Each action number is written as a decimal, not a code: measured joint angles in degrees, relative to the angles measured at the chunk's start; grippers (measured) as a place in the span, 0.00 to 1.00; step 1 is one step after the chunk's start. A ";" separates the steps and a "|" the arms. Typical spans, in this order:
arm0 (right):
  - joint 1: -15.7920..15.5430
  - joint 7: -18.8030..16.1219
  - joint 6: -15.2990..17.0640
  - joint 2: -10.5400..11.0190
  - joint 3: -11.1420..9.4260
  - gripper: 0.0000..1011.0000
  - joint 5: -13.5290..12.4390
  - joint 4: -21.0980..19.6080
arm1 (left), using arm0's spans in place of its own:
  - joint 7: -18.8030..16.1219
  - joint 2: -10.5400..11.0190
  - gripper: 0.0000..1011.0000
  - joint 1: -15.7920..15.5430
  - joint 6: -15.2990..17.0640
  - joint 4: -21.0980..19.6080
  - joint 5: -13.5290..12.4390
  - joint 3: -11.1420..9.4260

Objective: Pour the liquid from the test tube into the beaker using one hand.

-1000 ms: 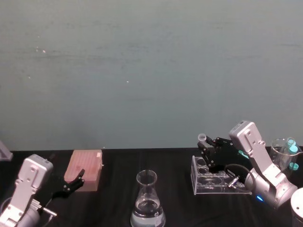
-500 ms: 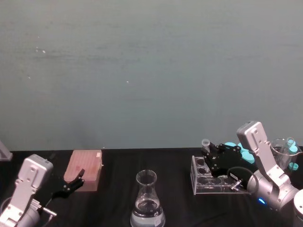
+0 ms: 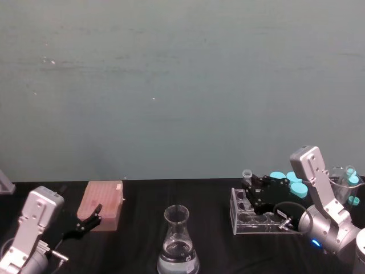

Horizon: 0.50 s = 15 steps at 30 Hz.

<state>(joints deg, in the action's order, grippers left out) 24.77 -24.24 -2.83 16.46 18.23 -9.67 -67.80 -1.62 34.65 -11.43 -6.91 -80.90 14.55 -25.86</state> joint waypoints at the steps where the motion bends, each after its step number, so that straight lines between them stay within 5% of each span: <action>1: 0.04 -0.04 -0.08 0.01 0.04 0.21 -0.05 0.08 | 0.00 0.00 0.99 0.00 0.00 0.00 0.00 0.00; 15: 0.92 -0.59 -0.88 0.04 0.95 0.21 -0.88 2.26 | 0.00 0.00 0.99 0.00 0.00 0.00 0.00 0.00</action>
<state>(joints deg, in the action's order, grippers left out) 25.69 -24.83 -3.71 16.49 19.18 -10.55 -65.54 -1.62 34.65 -11.43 -6.91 -80.90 14.55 -25.86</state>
